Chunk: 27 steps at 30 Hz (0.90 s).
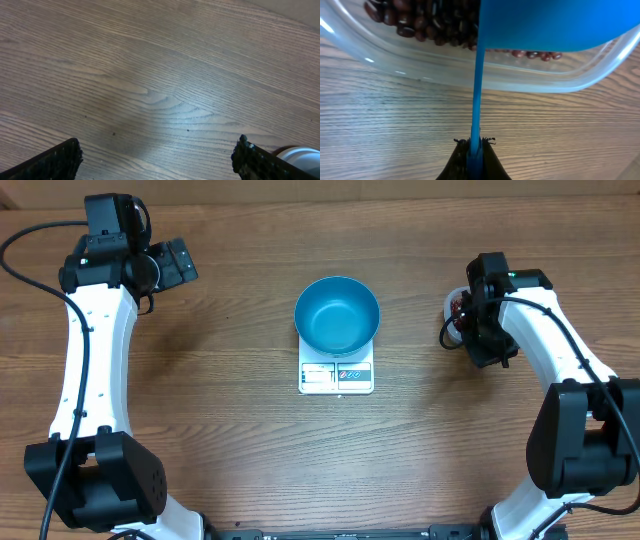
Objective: Scoop item into bowl and weigh 150g on scale
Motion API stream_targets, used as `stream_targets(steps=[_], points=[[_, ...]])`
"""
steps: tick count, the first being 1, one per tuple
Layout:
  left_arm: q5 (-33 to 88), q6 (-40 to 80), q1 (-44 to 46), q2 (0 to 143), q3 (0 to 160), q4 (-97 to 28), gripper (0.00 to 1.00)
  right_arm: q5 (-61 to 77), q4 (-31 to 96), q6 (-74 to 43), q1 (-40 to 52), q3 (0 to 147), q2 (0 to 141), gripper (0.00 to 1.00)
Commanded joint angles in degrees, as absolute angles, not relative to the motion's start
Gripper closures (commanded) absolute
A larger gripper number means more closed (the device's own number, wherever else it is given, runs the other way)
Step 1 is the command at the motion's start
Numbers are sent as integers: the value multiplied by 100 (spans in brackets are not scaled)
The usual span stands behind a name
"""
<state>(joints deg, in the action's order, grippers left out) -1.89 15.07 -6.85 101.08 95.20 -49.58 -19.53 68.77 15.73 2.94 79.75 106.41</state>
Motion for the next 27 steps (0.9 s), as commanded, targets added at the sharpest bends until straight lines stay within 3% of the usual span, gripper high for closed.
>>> stream_targets(steps=[1,8,27], points=[[-145,1525,-670,10158,9559,-4950,1,-1527,7059,1354,281,7911,10844,97],[-145,1525,-670,10158,9559,-4950,0,-875,7247,1328,226,7913,11264,97],[-145,1525,-672,10158,9559,-4950,0,-718,7730,1199,-51,8764,11262,97]])
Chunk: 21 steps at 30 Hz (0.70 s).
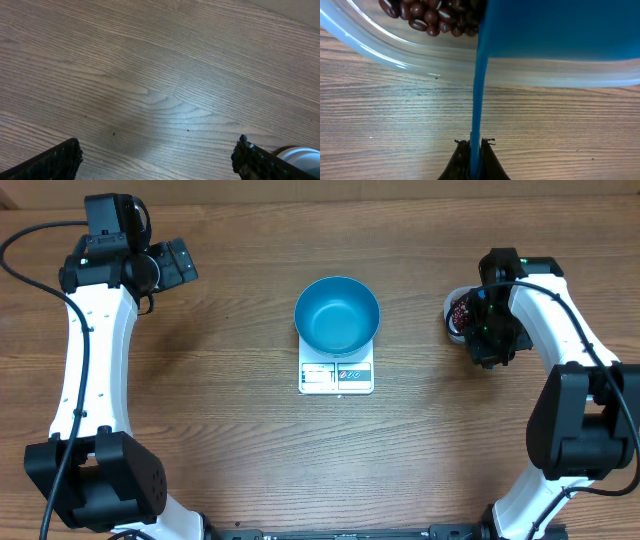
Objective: Scoop item into bowl and weigh 150g on scale
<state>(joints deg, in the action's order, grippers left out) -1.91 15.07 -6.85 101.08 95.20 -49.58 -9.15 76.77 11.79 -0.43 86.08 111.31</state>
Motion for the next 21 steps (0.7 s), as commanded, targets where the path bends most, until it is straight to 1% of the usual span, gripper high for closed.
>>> stream_targets(steps=[1,2,3,4,6,7,8,11,12,16,18,21], points=[[-145,1525,-672,10158,9559,-4950,0,-718,7730,1199,-51,8790,11262,96],[-145,1525,-672,10158,9559,-4950,0,-716,7728,1199,-51,8816,11262,89],[-145,1525,-674,10158,9559,-4950,0,-718,7725,1199,-51,8829,11262,77],[-145,1525,-674,10158,9559,-4950,0,-718,7708,1199,-51,8838,11262,62],[-145,1525,-674,10158,9559,-4950,1,-722,7701,1199,-54,8855,11262,61],[-148,1525,-674,10158,9559,-4950,0,-722,7701,1199,-56,8875,11262,58],[-145,1525,-674,10158,9559,-4950,0,-722,7706,1197,-73,8938,11262,53],[-145,1525,-674,10158,9559,-4950,0,-720,7758,1194,-156,9192,11262,46],[-145,1525,-674,10158,9559,-4947,0,-720,7802,1188,-202,9312,11260,42],[-145,1525,-674,10158,9559,-4950,0,-646,8235,1046,-405,10084,11220,41],[-145,1525,-674,10158,9559,-4947,0,-185,8545,1046,-530,10637,11161,41],[-148,1525,-674,10158,9559,-4950,0,311,8873,956,-790,11356,10873,38]])
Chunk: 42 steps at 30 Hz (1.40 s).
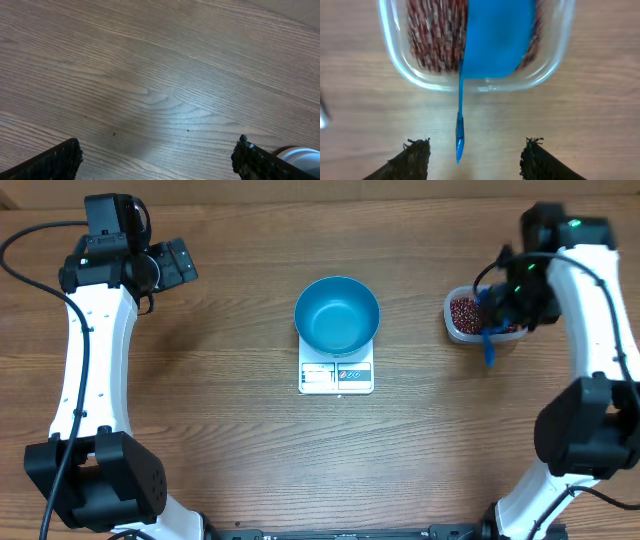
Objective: Scoop item into bowl and weigh 150g on scale
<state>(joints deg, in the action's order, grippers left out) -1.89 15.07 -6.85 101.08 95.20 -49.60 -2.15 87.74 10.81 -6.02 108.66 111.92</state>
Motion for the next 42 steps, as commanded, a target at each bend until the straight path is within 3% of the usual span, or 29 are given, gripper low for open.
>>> stream_targets(steps=[1,6,7,9,14,17,18,21,27,35,42], points=[[-145,1525,-674,10158,9559,-4950,0,486,8836,937,-937,11413,10659,38],[-145,1527,-674,10158,9559,-4950,1,1323,8602,989,-1732,11133,9583,30],[-145,1525,-674,10158,9559,-4950,0,1490,8307,982,-2040,10715,9164,16],[-145,1527,-674,10158,9559,-4950,0,1885,7690,906,-2364,9813,8619,0],[-145,1525,-674,10158,9559,-4950,0,2082,5419,283,-2443,6578,7218,0],[-145,1525,-674,10158,9559,-4950,0,2969,4357,38,-2432,5631,7177,0],[-145,1527,-674,10158,9559,-4950,0,3037,4254,43,-2443,5509,7192,13],[-145,1525,-674,10158,9559,-4947,1,3238,3898,652,-2324,4941,7314,66],[-145,1525,-670,10158,9559,-4950,1,2670,3205,803,-1861,4268,7373,55],[-148,1525,-674,10158,9559,-4947,1,2215,2545,801,-1533,4233,7931,59],[-145,1527,-672,10158,9559,-4947,0,1898,2298,797,-1452,4278,8062,70]])
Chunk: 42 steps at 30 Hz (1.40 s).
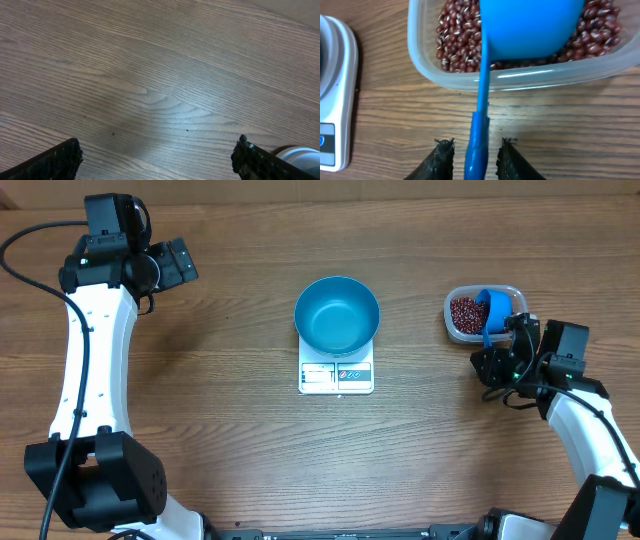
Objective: Scoop item into bowl and weigh 150g on scale
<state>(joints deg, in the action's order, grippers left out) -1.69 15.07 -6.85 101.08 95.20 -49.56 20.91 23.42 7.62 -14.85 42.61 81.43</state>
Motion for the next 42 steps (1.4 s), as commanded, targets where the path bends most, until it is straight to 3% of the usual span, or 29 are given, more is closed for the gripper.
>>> stream_targets(steps=[1,6,11,14,20,22,24,25,28,31,42], points=[[-145,1525,-672,10158,9559,-4947,0,1782,2373,799,-1452,4331,7970,69],[-145,1527,-674,10160,9559,-4950,0,1658,2486,753,-1452,4379,7585,66],[-145,1525,-674,10158,9559,-4947,0,1815,2517,751,-1452,4379,7550,76],[-145,1525,-674,10160,9559,-4947,0,1804,2611,755,-1452,4379,7553,70],[-145,1525,-674,10158,9559,-4947,0,1835,2648,733,-1446,4335,7564,70],[-145,1525,-674,10158,9559,-4947,0,1831,2622,733,-1446,4335,7564,79],[-145,1525,-674,10158,9559,-4947,0,1855,2613,731,-1446,4335,7564,96],[-145,1525,-674,10158,9559,-4947,0,1855,2633,731,-1446,4335,7566,96],[-145,1527,-674,10158,9559,-4945,0,1852,2720,733,-1448,4335,7566,93],[-148,1525,-674,10158,9559,-4947,0,1850,2773,733,-1448,4335,7564,82],[-145,1525,-674,10158,9559,-4947,0,1852,2469,733,-1448,4333,7754,81]])
